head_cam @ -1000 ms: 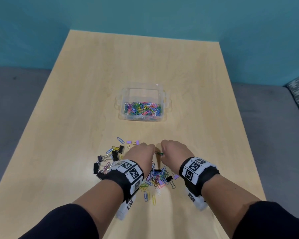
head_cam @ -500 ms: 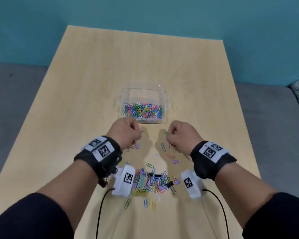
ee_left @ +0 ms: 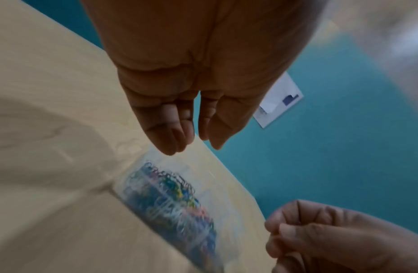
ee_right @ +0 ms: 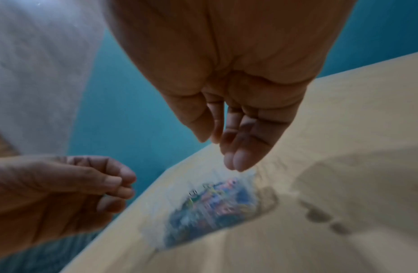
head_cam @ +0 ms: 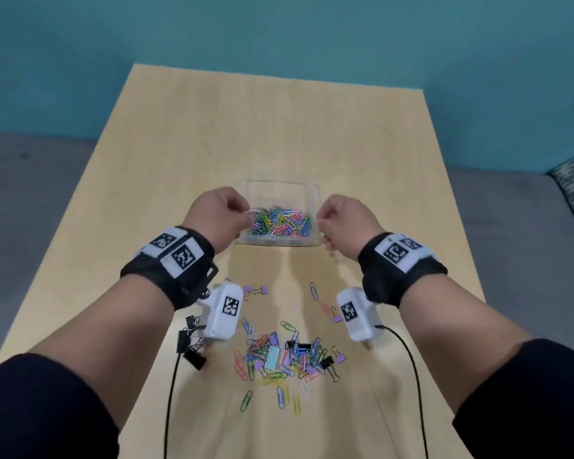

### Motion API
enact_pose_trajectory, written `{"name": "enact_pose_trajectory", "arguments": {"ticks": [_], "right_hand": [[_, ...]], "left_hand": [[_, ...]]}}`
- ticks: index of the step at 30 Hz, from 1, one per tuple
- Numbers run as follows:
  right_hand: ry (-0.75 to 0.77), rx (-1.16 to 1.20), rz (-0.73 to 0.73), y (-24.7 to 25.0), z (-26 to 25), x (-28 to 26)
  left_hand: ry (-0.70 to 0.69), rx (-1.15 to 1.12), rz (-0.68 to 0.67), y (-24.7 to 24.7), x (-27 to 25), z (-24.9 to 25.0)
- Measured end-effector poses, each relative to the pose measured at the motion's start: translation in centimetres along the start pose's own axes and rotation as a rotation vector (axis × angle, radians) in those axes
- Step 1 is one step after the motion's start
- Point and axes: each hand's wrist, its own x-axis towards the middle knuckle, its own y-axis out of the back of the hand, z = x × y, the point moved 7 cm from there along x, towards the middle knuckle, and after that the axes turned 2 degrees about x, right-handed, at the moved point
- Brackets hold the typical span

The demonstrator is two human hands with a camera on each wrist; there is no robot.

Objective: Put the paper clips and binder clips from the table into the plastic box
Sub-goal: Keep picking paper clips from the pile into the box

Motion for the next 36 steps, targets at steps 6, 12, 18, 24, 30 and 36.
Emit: {"name": "enact_pose_trajectory", "arguments": {"ticks": [6,12,18,24,30,36], "right_hand": [[-0.117,-0.376,-0.236,-2.6,7.5,-6.8],[0.021,-0.466,-0.153,-5.4,7.7,-9.4],[0.026,-0.596,-0.157,-6.4,7.4,-9.7],[0.071,-0.601,-0.13,-6.6,6.4,-9.4],[0.009,-0.579,-0.165,-7.4,6.3,-7.8],[0.033,-0.584,-0.194,-7.5,5.6,-7.8]], "left_hand": [[-0.157,0.468,-0.281,-5.3,-6.7,-3.1],[-0.345,0.797,-0.475,-11.4,-9.7,-4.6],[-0.352,0.826,-0.469,-13.0,-9.1,-4.8],[-0.347,0.77,-0.423,-13.4,-8.6,-4.5],[-0.32,0.781,-0.42,-14.1,-8.4,-3.7],[-0.299,0.853,-0.42,-14.4,-8.8,-2.9]]}}
